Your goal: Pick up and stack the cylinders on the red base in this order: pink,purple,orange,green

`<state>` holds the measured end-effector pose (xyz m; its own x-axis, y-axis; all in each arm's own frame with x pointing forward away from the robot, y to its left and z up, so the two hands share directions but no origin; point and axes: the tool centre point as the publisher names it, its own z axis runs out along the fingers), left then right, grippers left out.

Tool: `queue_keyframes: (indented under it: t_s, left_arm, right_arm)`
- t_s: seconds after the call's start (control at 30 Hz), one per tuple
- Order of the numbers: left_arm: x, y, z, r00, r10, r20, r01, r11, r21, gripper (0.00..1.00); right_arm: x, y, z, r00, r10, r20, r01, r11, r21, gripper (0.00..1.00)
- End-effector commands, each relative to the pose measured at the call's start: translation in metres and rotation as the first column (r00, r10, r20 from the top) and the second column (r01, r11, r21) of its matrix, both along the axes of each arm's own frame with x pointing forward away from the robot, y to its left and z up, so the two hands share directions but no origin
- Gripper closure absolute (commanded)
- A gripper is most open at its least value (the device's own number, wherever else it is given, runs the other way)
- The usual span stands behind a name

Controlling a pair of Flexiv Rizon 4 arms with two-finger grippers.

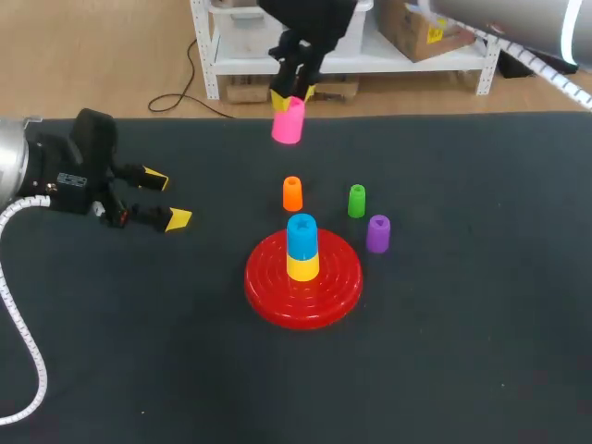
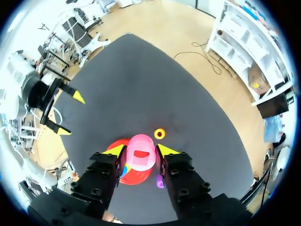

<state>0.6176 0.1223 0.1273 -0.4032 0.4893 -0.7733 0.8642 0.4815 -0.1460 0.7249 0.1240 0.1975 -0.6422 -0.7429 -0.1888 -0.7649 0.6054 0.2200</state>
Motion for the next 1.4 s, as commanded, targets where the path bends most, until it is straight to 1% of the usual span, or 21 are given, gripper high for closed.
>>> queue_keyframes:
  t_s: [0.03, 0.17, 0.4, 0.67, 0.93, 1.07, 1.4]
  left_arm:
    - [-0.001, 0.001, -0.002, 1.000, 0.000, 0.007, 0.000, 1.000, -0.007, 0.00]
    - [-0.001, 0.001, -0.002, 1.000, 0.000, 0.007, 0.000, 1.000, -0.007, 0.00]
    - [-0.001, 0.001, -0.002, 1.000, 0.000, 0.007, 0.000, 1.000, -0.007, 0.00]
    - [-0.001, 0.001, -0.002, 1.000, 0.000, 0.007, 0.000, 1.000, -0.007, 0.00]
    - [-0.001, 0.001, -0.002, 1.000, 0.000, 0.007, 0.000, 1.000, -0.007, 0.00]
    - [-0.001, 0.001, -0.002, 1.000, 0.000, 0.007, 0.000, 1.000, -0.007, 0.00]
    - [-0.001, 0.001, -0.002, 1.000, 0.000, 0.007, 0.000, 1.000, -0.007, 0.00]
  right_arm:
    - [-0.015, 0.010, 0.003, 1.000, 0.030, -0.003, -0.031, 0.999, -0.022, 1.00]
    - [-0.029, 0.017, -0.001, 0.998, 0.063, -0.010, -0.063, 0.997, -0.046, 1.00]
    - [-0.045, 0.023, -0.012, 0.996, 0.085, -0.013, -0.086, 0.993, -0.082, 1.00]
    - [-0.054, 0.015, -0.022, 0.998, 0.057, -0.020, -0.059, 0.993, -0.107, 1.00]
    - [-0.070, 0.008, -0.026, 0.999, 0.048, -0.011, -0.049, 0.992, -0.120, 1.00]
    - [-0.078, 0.007, -0.027, 0.999, 0.047, -0.008, -0.047, 0.992, -0.114, 1.00]
    - [-0.097, -0.002, -0.031, 0.998, 0.050, 0.030, -0.045, 0.989, -0.139, 1.00]
